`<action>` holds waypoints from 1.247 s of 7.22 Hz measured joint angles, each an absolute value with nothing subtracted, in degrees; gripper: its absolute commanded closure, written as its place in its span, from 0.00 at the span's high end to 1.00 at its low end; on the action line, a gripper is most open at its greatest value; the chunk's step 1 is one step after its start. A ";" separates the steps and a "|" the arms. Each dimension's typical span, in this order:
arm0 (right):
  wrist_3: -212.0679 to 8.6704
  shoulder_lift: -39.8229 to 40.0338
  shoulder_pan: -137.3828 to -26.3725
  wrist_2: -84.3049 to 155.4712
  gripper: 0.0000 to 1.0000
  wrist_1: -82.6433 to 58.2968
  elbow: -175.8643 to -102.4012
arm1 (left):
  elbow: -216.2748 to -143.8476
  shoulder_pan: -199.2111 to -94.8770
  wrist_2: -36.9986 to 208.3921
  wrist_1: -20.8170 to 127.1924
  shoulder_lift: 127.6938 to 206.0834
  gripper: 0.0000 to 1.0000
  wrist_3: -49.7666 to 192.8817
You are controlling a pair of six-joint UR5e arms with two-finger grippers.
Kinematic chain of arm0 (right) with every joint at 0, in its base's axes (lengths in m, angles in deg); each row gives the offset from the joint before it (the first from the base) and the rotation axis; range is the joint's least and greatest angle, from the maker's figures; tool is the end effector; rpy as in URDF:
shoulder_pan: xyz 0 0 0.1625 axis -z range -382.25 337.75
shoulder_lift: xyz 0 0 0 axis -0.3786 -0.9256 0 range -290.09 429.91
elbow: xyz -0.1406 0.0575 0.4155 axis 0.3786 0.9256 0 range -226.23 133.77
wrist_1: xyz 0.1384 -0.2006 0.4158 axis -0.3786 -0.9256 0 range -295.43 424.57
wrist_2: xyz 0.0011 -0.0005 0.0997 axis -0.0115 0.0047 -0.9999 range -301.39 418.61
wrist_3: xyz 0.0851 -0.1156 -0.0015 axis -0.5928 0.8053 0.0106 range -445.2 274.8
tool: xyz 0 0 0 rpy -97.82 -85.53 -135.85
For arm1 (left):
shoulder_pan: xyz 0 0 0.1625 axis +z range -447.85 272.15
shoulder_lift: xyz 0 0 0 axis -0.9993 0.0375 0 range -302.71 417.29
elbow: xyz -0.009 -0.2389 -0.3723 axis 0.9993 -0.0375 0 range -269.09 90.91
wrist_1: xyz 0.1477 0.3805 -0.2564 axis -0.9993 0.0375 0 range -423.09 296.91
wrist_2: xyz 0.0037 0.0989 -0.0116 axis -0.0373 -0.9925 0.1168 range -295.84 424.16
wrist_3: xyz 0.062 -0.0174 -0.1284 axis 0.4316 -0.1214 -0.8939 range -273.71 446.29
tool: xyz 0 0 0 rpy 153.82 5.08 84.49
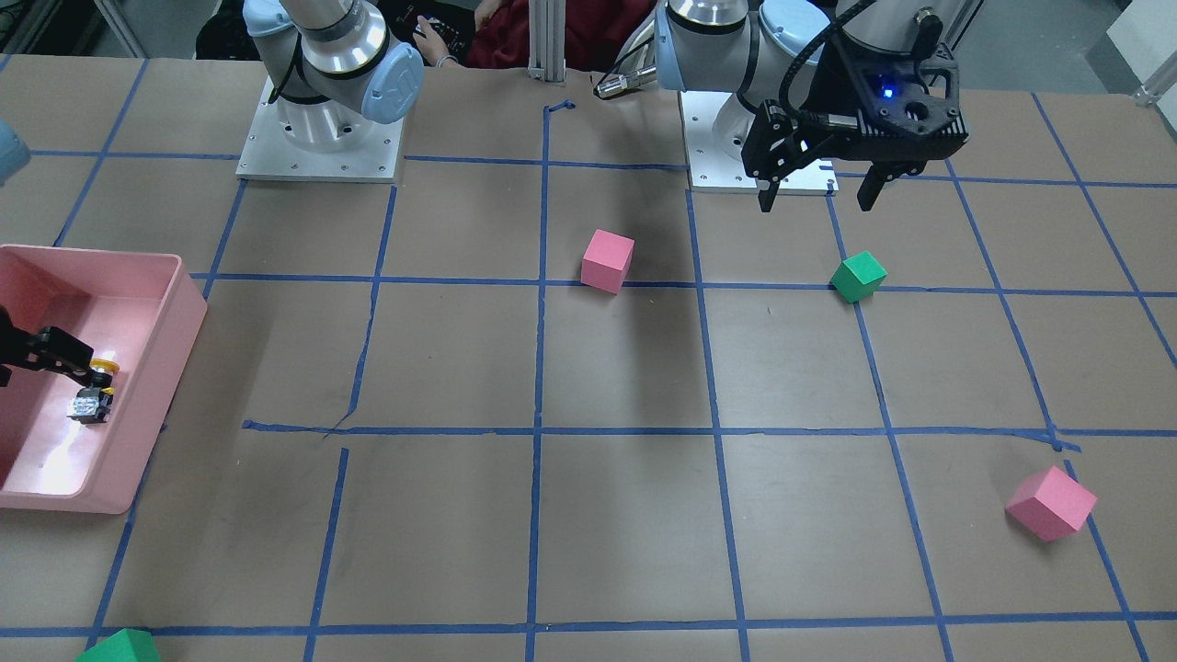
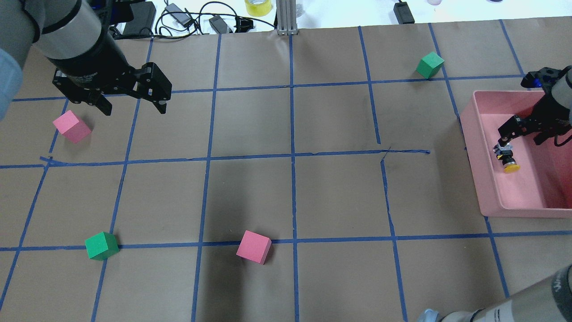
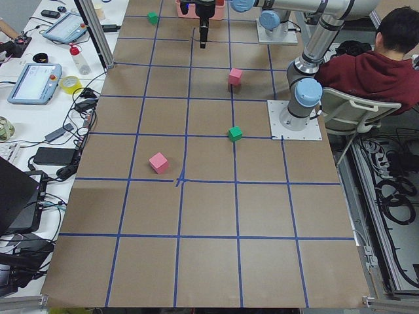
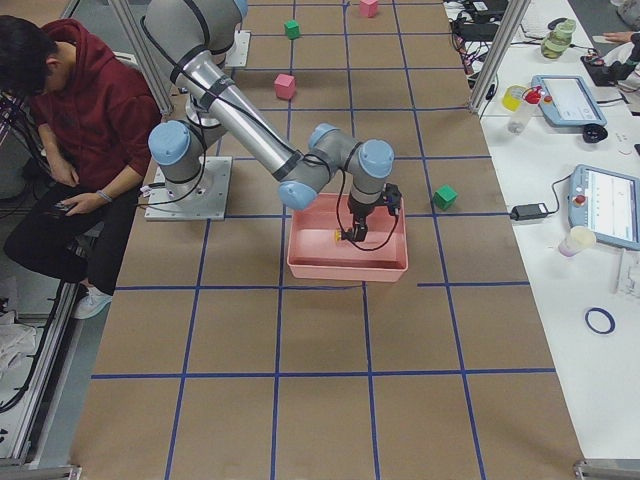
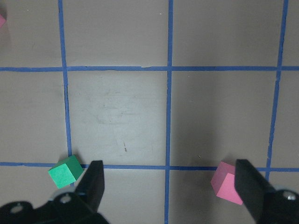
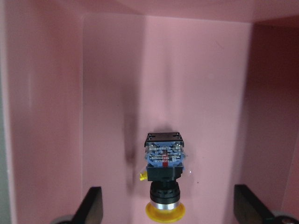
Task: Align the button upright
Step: 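Lower the right gripper and grasp the yellow-capped button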
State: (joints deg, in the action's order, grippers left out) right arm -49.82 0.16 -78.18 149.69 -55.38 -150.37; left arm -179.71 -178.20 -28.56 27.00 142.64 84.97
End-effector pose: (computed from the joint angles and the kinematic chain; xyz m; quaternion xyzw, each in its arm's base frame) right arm -0.2411 -0.5897 0.1651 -0.0118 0.9991 0.0372 0.0143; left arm -0.1297 -0.5347 0.4999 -0.0092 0.9991 -0.0348 0.0233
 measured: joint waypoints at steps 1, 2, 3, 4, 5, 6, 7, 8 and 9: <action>-49.44 1.39 -77.93 149.69 1.00 -55.39 -150.42 | -179.71 -178.20 -28.56 27.00 142.64 1.00 84.97; -49.26 2.33 -77.84 149.72 1.00 -55.39 -150.44 | -179.71 -178.20 -28.56 27.00 142.64 1.00 84.97; -49.17 2.98 -77.82 149.74 1.00 -55.38 -150.46 | -179.71 -178.20 -28.56 26.99 142.64 1.00 84.97; -49.12 3.59 -77.80 149.74 0.94 -55.36 -150.46 | -179.71 -178.20 -28.56 27.00 142.64 1.00 84.97; -49.09 4.14 -77.80 149.75 0.77 -55.38 -150.46 | -179.71 -178.20 -28.56 27.00 142.64 1.00 84.97; -49.08 4.49 -77.79 149.84 0.28 -55.31 -150.49 | -179.71 -178.20 -28.56 27.00 142.62 1.00 84.97; -49.12 4.63 -77.79 150.03 0.00 -55.12 -150.50 | -179.71 -178.20 -28.56 27.00 142.58 1.00 84.97; -49.19 4.62 -77.79 150.32 0.00 -54.95 -150.42 | -179.71 -178.20 -28.56 27.00 142.56 1.00 84.97; -49.29 4.45 -77.79 150.65 0.00 -54.79 -150.14 | -179.71 -178.20 -28.54 27.00 142.57 1.00 84.97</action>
